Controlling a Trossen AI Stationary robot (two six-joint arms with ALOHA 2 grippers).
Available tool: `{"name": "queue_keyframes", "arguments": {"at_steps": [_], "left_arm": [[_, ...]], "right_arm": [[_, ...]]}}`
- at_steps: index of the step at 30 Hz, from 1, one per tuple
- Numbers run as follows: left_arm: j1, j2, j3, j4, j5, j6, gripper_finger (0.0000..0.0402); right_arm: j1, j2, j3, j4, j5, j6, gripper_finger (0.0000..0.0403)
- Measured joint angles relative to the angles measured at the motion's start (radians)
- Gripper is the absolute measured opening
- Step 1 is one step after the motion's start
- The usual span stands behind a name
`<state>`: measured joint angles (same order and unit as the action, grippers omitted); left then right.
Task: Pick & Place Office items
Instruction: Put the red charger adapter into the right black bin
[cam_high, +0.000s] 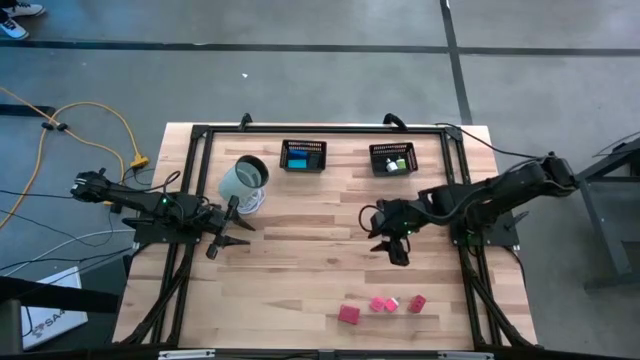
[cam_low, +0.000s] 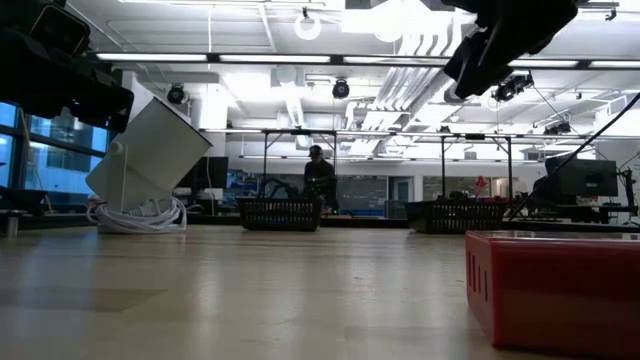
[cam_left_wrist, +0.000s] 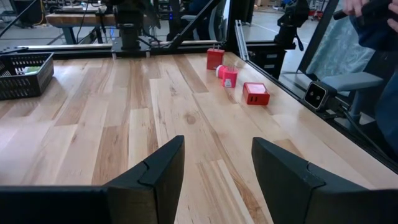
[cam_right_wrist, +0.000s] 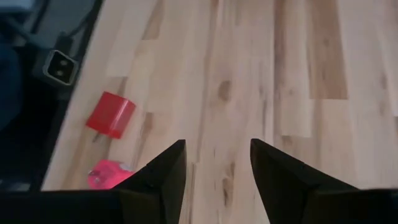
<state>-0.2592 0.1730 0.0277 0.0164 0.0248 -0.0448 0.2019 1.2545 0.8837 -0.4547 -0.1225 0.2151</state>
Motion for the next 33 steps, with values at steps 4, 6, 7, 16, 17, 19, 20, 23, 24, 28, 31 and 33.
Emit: {"name": "queue_keyframes", "arguments": {"at_steps": [4,6,7,16,17,19,20,23,24,28,31,33], "left_arm": [[0.0,0.0,0.0,0.0,0.0,0.0,0.018],[0.0,0.0,0.0,0.0,0.0,0.0,0.018],[0.0,0.0,0.0,0.0,0.0,0.0,0.018],[0.0,0.0,0.0,0.0,0.0,0.0,0.018],[0.0,0.0,0.0,0.0,0.0,0.0,0.018],[0.0,0.0,0.0,0.0,0.0,0.0,0.018],[0.0,0.0,0.0,0.0,0.0,0.0,0.018],[0.0,0.0,0.0,0.0,0.0,0.0,0.018],[0.0,0.0,0.0,0.0,0.0,0.0,0.018],[0.0,0.0,0.0,0.0,0.0,0.0,0.018],[0.0,0.0,0.0,0.0,0.0,0.0,0.018],[0.0,0.0,0.0,0.0,0.0,0.0,0.018]], "right_arm": [[0.036,0.0,0.0,-0.014,0.045,0.017,0.0164],[0.053,0.0,0.0,-0.013,0.046,0.018,0.0164],[0.061,0.0,0.0,-0.015,0.049,0.019,0.0164],[0.189,0.0,0.0,-0.156,0.066,-0.012,0.0164],[0.21,0.0,0.0,-0.162,0.08,-0.029,0.0164],[0.255,0.0,0.0,-0.161,0.113,-0.058,0.0164],[0.278,0.0,0.0,-0.157,0.131,-0.063,0.0164],[0.347,0.0,0.0,-0.152,0.174,-0.058,0.0164],[0.369,0.0,0.0,-0.152,0.186,-0.06,0.0164],[0.449,0.0,0.0,-0.152,0.227,-0.061,0.0164],[0.497,0.0,0.0,-0.157,0.24,-0.054,0.0164],[0.523,0.0,0.0,-0.163,0.243,-0.055,0.0164]]}}
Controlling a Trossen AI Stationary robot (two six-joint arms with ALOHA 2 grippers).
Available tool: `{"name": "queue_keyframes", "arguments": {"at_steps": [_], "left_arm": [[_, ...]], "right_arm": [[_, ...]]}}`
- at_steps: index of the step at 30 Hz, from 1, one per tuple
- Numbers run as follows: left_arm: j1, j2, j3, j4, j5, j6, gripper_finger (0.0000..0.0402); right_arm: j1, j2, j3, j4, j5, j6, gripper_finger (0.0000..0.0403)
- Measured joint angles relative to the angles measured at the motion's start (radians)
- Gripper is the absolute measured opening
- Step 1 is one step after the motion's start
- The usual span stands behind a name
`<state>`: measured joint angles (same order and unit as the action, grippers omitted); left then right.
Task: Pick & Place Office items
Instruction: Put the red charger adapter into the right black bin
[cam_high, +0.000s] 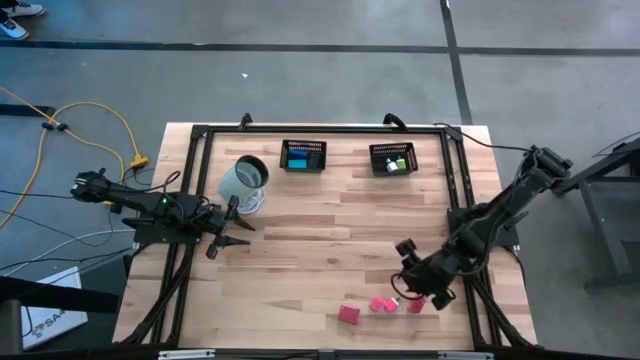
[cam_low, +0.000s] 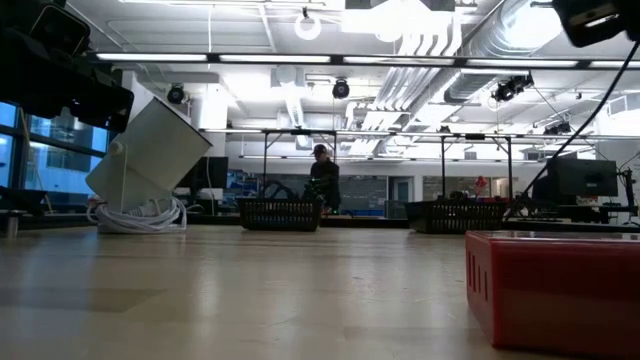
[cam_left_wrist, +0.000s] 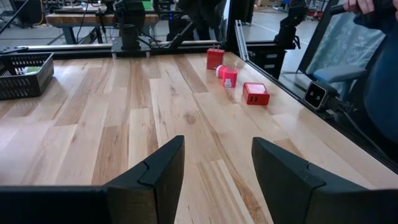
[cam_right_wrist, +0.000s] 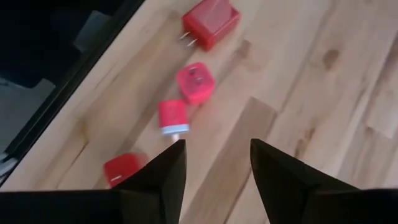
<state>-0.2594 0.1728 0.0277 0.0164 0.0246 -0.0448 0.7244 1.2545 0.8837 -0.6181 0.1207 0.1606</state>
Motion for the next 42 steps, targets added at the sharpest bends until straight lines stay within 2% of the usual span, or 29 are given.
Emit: {"name": "queue_keyframes", "arguments": {"at_steps": [9,20,27,42], "left_arm": [[0.0,0.0,0.0,0.0,0.0,0.0,0.018],[0.0,0.0,0.0,0.0,0.0,0.0,0.018],[0.0,0.0,0.0,0.0,0.0,0.0,0.018],[0.0,0.0,0.0,0.0,0.0,0.0,0.018]], "right_arm": [[0.063,0.012,0.0,-0.014,-0.051,-0.027,0.0164],[0.135,0.131,0.0,-0.024,-0.079,-0.062,0.0164],[0.191,0.159,0.0,-0.027,-0.079,-0.085,0.0164],[0.205,0.169,0.0,-0.017,-0.075,-0.109,0.0164]]}}
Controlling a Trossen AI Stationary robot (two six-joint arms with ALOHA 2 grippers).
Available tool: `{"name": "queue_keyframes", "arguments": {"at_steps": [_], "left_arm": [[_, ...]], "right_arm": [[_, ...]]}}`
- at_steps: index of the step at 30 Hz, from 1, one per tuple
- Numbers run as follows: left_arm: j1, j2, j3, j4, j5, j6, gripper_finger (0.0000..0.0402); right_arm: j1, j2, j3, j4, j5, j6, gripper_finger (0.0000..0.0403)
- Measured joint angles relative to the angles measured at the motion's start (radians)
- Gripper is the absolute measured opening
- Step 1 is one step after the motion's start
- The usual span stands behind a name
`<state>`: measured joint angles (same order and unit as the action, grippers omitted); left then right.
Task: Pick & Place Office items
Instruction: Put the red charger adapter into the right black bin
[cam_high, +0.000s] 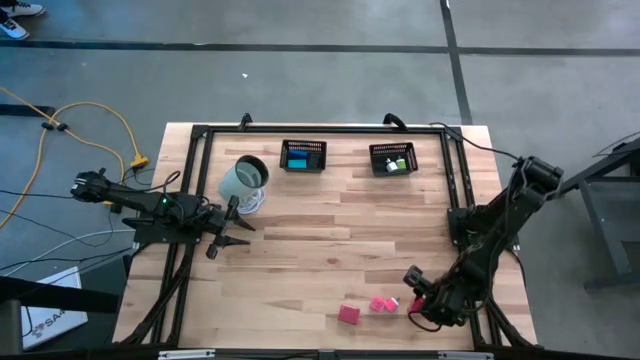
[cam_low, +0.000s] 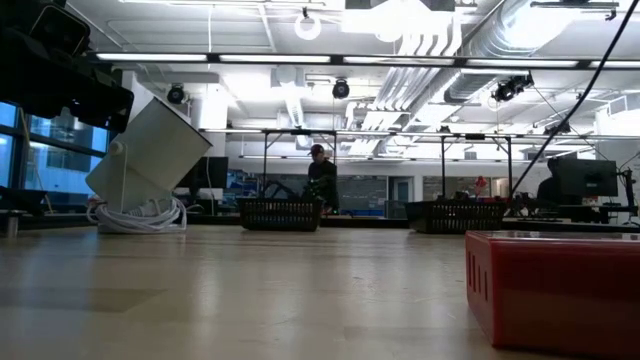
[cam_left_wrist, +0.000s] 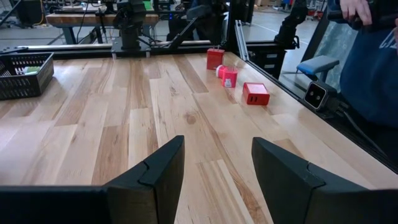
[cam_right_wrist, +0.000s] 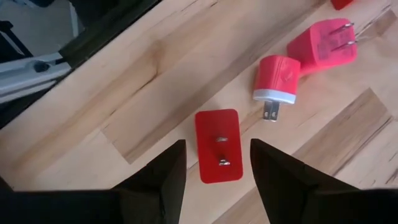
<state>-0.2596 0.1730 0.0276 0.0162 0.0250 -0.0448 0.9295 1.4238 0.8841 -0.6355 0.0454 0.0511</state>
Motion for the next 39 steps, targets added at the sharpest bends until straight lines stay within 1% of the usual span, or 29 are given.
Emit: {"name": "queue_keyframes", "arguments": {"at_steps": [23,39], "left_arm": [[0.0,0.0,0.0,0.0,0.0,0.0,0.018],[0.0,0.0,0.0,0.0,0.0,0.0,0.018]], "right_arm": [[-0.002,0.128,0.0,0.04,0.008,-0.004,0.0164],[-0.002,0.134,0.0,0.05,0.016,-0.022,0.0159]]}}
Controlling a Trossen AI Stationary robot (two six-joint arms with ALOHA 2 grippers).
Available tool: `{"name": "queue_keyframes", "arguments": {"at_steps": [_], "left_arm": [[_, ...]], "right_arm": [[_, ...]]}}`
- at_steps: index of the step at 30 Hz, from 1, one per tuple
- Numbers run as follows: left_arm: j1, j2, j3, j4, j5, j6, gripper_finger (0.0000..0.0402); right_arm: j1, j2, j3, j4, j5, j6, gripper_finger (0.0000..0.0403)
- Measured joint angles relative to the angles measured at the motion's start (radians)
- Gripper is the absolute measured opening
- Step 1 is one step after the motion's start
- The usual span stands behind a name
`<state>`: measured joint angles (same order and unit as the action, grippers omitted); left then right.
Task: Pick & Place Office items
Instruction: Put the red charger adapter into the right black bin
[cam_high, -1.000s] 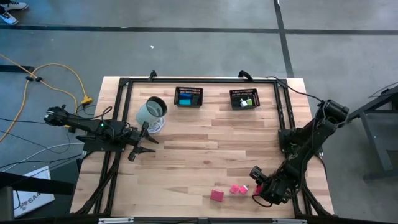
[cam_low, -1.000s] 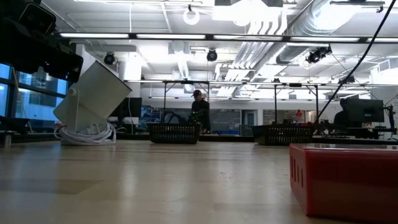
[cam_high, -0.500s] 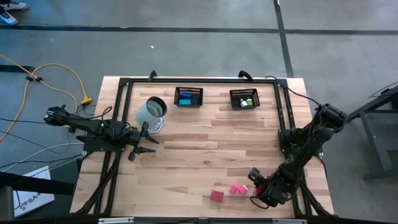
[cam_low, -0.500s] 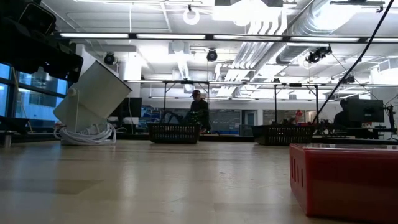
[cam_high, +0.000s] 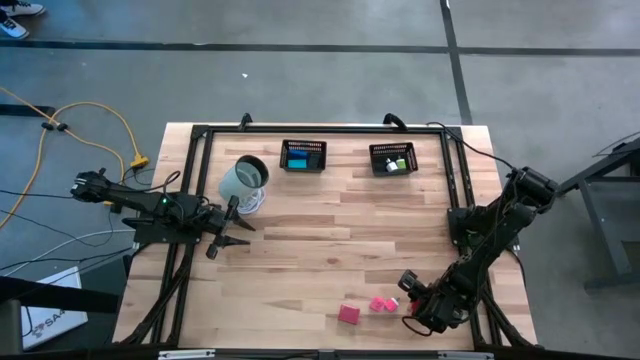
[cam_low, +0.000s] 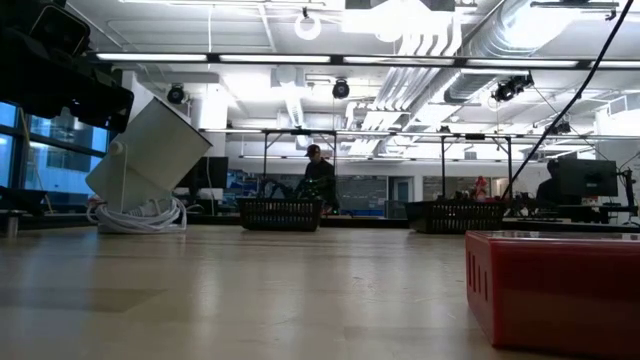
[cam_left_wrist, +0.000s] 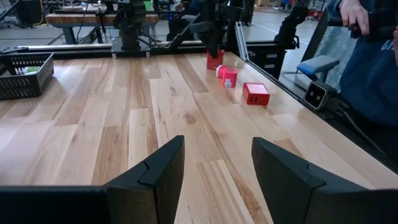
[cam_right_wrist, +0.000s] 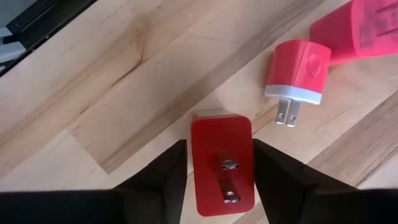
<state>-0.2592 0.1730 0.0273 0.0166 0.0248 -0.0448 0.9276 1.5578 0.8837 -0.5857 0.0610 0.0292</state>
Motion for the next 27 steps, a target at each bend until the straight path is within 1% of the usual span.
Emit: {"name": "queue_keyframes", "arguments": {"at_steps": [8,11,15,22,27], "left_arm": [[0.0,0.0,0.0,0.0,0.0,0.0,0.018],[0.0,0.0,0.0,0.0,0.0,0.0,0.018],[0.0,0.0,0.0,0.0,0.0,0.0,0.018],[0.0,0.0,0.0,0.0,0.0,0.0,0.018],[0.0,0.0,0.0,0.0,0.0,0.0,0.018]], "right_arm": [[0.0,0.0,0.0,0.0,-0.008,0.0,0.0121],[0.0,0.0,0.0,0.0,-0.008,0.0,0.012],[0.0,0.0,0.0,0.0,-0.008,0.0,0.013],[0.0,-0.001,0.0,0.0,-0.01,0.0,0.0114],[0.0,-0.001,0.0,0.0,-0.009,0.011,0.0122]]}}
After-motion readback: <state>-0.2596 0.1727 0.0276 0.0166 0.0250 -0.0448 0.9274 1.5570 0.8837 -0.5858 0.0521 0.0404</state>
